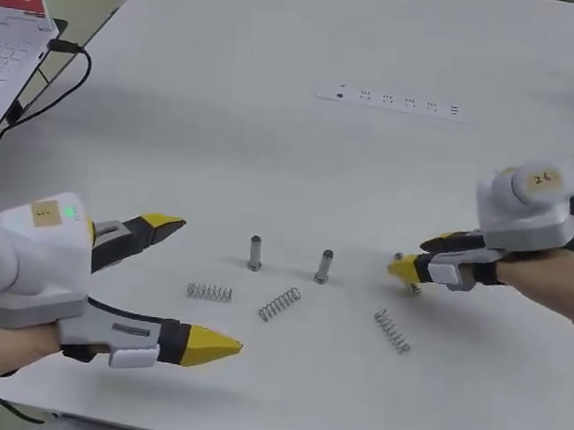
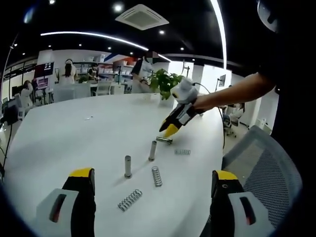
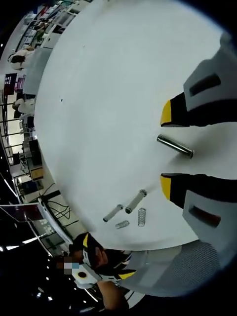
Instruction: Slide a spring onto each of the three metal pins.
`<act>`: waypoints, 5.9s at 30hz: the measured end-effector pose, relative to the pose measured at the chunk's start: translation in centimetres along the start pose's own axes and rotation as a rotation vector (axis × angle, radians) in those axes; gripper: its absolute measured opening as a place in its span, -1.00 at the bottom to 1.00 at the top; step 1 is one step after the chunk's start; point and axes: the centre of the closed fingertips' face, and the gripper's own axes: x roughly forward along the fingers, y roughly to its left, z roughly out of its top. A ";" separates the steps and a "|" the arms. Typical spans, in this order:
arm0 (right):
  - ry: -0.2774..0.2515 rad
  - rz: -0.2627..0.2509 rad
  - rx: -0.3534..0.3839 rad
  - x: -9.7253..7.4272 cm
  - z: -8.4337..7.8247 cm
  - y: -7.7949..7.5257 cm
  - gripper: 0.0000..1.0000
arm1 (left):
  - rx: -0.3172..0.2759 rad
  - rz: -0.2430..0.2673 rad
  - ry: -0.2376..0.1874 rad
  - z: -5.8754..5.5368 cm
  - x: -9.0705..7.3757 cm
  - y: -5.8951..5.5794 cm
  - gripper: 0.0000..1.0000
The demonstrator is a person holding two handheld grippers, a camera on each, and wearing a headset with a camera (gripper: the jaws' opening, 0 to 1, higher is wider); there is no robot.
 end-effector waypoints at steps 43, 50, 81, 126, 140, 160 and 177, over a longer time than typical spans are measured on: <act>0.150 -0.120 0.143 2.0 -1.3 -1.1 -0.89 | -0.026 0.003 0.015 -0.9 0.1 0.1 0.86; 0.122 -0.111 0.169 1.6 -1.2 -1.1 -0.89 | -0.024 0.002 0.013 -0.6 0.2 0.2 0.86; -0.063 -0.094 0.140 -2.0 -1.5 -0.1 -0.90 | -0.014 -0.009 0.016 -0.6 0.5 -0.3 0.84; -0.201 -0.122 0.041 -2.5 -0.5 0.6 -0.89 | -0.012 0.000 0.005 -0.4 0.4 -0.4 0.84; -0.219 -0.133 0.002 -2.8 -0.9 1.0 -0.88 | -0.014 0.010 -0.007 -0.3 0.3 0.0 0.85; -0.196 -0.114 -0.014 -3.0 -1.4 1.4 -0.87 | -0.012 0.016 -0.012 0.0 0.3 0.5 0.83; -0.176 -0.107 -0.013 -2.9 -2.2 1.4 -0.62 | -0.011 0.017 -0.015 0.3 0.2 0.5 0.83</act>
